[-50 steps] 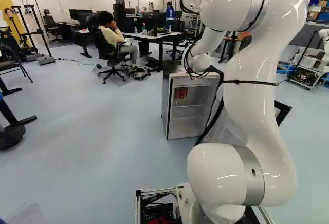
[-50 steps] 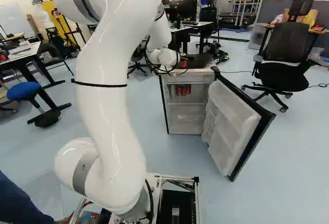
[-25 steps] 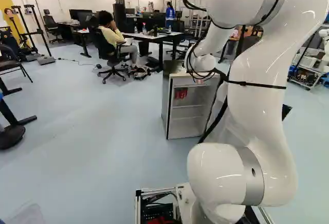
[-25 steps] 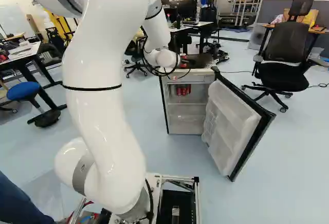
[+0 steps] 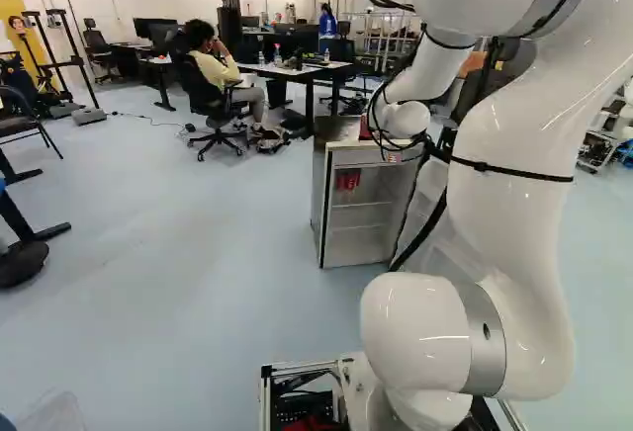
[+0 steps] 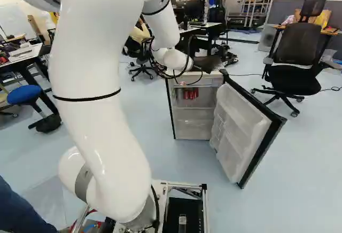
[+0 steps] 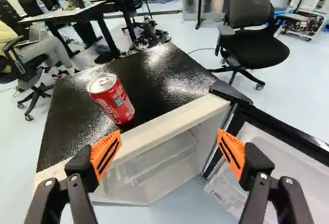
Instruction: Grab a drink from the fridge
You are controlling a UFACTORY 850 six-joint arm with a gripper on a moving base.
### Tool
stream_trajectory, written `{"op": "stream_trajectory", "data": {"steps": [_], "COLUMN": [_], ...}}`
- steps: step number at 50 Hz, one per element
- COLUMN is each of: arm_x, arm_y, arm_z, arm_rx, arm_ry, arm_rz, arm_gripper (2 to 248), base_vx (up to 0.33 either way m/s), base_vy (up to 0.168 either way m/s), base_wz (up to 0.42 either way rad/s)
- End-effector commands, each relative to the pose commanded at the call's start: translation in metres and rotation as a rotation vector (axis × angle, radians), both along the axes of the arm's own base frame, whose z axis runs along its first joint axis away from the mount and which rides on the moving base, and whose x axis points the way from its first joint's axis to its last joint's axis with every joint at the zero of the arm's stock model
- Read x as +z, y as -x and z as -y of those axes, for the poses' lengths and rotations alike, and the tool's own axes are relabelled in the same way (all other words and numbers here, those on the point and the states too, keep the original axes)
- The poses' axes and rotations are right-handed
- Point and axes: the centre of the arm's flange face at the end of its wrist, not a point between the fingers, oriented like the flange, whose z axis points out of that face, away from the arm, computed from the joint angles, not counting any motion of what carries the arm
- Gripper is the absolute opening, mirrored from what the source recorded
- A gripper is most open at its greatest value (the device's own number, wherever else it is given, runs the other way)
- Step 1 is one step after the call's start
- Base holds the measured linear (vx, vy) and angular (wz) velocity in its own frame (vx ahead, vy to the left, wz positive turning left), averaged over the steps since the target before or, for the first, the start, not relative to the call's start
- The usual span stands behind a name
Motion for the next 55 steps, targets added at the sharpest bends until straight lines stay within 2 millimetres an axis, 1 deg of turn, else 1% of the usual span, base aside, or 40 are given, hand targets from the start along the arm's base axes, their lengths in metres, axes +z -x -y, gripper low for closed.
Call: {"op": "stream_trajectory", "data": {"steps": [17, 55], "arm_x": [0.018, 0.05], "arm_y": [0.025, 0.06], "arm_z": [0.022, 0.074], "arm_rx": [-0.076, -0.218], "arm_ry": [-0.023, -0.103], "arm_rz": [0.013, -0.013], "arm_gripper": [247, 247], "base_vx": [0.0, 0.0], "base_vy": [0.0, 0.0], "base_wz": [0.0, 0.0]}}
